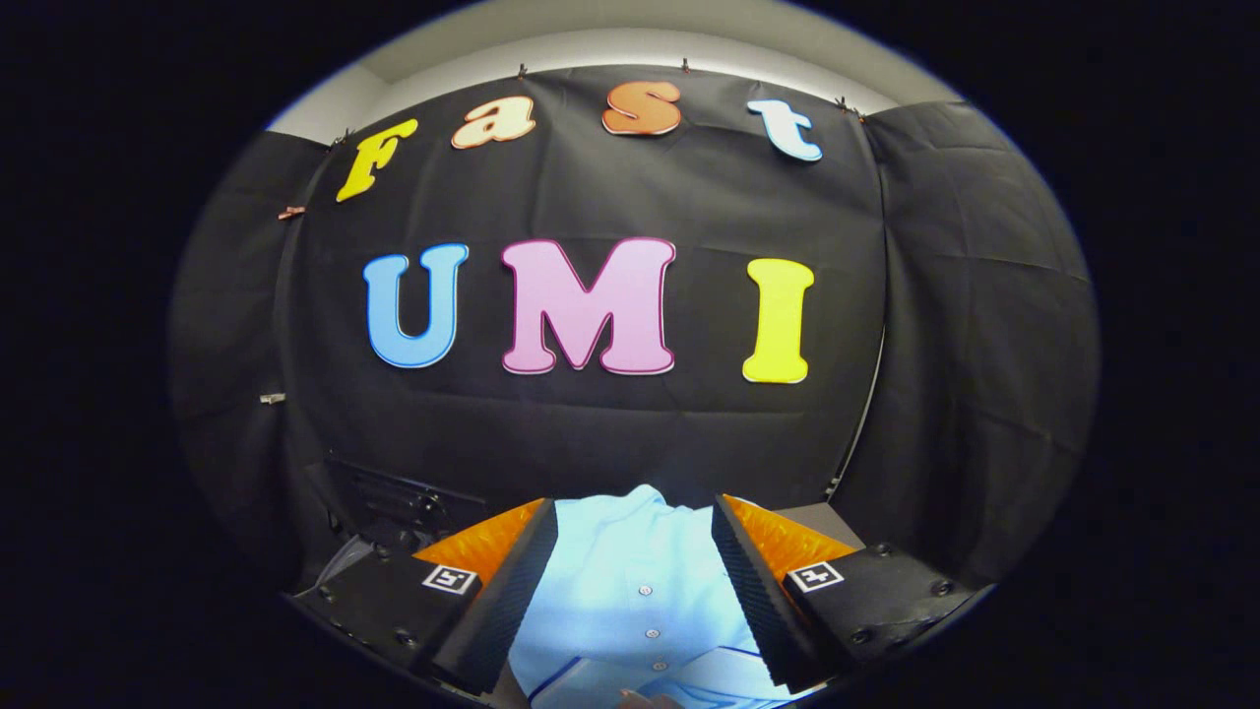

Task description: Put the clothes into the washing machine and then close the washing machine lid.

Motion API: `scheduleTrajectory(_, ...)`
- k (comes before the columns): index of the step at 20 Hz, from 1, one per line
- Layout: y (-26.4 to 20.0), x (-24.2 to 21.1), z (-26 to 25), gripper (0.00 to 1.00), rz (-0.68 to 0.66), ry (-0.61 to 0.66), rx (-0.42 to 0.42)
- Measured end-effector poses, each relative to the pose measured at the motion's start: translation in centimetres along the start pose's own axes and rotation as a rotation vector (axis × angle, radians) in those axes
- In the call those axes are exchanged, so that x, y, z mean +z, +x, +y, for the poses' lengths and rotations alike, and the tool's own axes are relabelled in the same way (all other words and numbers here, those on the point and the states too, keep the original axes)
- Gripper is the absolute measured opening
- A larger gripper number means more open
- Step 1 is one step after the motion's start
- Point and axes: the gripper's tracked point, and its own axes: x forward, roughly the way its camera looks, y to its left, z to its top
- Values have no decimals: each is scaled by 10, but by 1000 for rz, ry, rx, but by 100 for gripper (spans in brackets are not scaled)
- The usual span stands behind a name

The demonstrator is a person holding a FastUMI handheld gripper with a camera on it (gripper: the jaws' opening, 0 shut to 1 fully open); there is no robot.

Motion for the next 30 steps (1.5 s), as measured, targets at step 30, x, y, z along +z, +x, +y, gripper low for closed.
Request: scheduleTrajectory(30, 59, -111, -20, 98, 475, -15, -38)
